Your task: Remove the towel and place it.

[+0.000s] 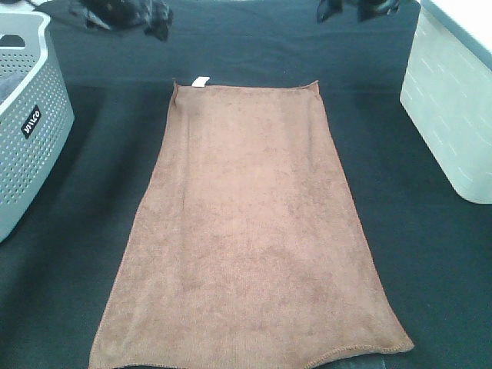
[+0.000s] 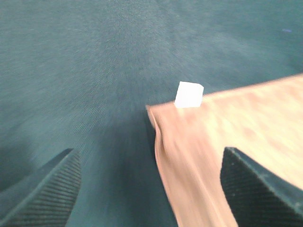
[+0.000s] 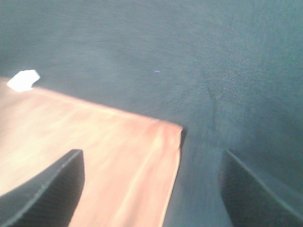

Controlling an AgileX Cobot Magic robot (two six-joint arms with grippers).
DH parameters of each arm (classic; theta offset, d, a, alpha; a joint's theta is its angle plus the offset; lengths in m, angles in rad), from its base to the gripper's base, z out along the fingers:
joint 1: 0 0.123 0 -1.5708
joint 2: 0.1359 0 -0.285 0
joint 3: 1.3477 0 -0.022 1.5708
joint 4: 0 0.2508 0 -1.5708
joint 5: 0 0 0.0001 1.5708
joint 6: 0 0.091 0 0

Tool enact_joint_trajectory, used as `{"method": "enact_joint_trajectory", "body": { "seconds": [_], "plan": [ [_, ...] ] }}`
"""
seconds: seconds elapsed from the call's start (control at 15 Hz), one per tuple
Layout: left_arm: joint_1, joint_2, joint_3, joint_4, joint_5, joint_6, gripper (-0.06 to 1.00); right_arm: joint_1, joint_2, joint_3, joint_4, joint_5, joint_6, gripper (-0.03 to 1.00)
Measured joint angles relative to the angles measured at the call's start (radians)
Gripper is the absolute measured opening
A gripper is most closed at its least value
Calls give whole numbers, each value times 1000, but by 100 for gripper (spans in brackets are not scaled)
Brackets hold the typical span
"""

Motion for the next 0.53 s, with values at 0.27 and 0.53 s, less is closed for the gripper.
{"method": "enact_joint_trajectory", "body": {
  "seconds": [0.27, 0.53],
  "plan": [
    [56, -168, 0, 109, 277, -1, 75, -35, -196, 0, -64, 256, 97, 75],
    [185, -251, 8, 169, 330, -19, 75, -117, -311, 21, -97, 331, 140, 75]
  ]
}}
